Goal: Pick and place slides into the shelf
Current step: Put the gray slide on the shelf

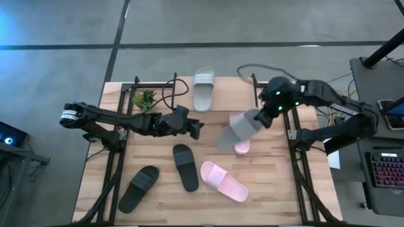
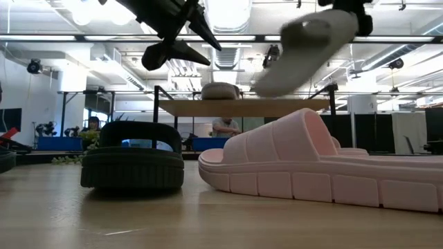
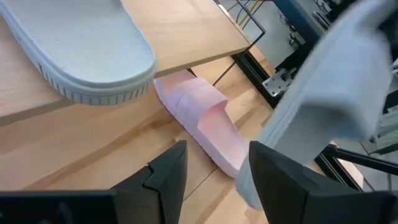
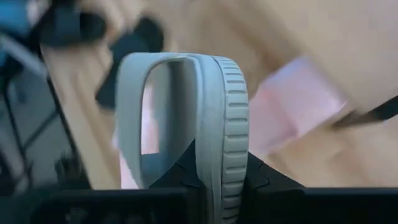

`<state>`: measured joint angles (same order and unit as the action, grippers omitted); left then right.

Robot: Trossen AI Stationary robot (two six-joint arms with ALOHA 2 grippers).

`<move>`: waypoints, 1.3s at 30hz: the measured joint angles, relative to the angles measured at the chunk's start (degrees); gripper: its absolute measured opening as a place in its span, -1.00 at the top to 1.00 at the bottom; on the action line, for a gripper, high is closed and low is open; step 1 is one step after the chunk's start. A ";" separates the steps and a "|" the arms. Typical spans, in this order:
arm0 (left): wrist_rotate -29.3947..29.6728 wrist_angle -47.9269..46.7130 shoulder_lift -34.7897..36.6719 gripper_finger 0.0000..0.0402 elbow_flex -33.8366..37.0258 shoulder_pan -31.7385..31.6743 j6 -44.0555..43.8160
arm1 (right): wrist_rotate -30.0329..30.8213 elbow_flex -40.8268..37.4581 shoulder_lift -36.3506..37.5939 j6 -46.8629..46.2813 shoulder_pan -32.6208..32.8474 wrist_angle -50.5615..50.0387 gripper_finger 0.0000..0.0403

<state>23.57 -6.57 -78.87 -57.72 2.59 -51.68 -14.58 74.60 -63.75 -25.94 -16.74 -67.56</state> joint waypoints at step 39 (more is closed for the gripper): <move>-4.13 0.10 -1.64 0.22 2.39 0.13 -0.49 | 23.74 -1.28 -1.24 -2.23 17.21 -7.18 0.00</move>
<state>19.44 -6.47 -80.51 -55.33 2.72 -52.17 9.16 73.32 -64.99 -28.17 0.47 -74.74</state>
